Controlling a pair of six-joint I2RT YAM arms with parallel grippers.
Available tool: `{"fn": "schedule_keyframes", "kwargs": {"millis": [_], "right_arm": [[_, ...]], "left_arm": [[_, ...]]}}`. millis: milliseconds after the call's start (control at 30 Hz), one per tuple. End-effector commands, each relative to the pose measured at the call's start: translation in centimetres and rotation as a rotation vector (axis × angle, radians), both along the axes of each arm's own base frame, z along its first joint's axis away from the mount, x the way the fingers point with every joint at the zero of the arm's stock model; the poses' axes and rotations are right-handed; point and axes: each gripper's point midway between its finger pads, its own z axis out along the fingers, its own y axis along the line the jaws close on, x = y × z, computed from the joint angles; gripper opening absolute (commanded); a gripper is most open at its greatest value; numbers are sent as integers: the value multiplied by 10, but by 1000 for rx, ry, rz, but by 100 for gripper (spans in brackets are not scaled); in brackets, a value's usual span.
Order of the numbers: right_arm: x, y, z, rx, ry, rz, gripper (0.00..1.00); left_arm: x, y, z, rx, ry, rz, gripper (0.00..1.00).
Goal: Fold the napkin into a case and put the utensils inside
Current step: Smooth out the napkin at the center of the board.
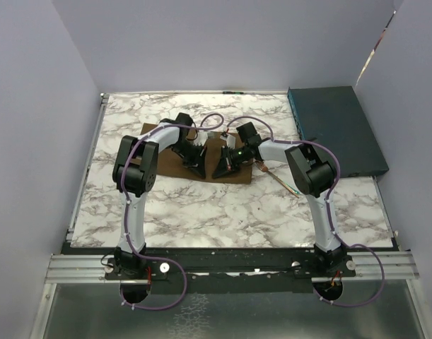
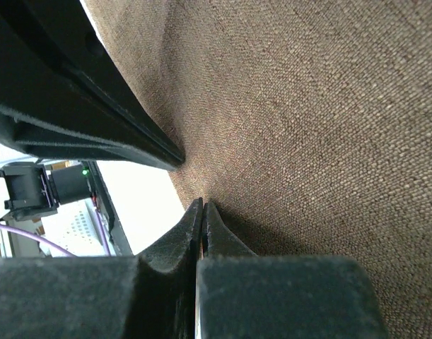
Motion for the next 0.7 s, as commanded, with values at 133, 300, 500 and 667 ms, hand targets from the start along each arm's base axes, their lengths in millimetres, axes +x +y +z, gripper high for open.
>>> {"fn": "schedule_keyframes", "kwargs": {"millis": [133,300,500,667], "right_arm": [[-14,-35,-51,-203,54,-36,1],[-13,-38,-51,-209,48,-40,1],[-14,-39,-51,-209,50,-41,1],[-16,-40,-51,-211,47,-40,1]], "left_arm": [[-5,54,-6,24,94,15,0],[3,102,-8,94,95,93,0],[13,137,-9,170,76,162,0],[20,169,-11,234,63,245,0]]}}
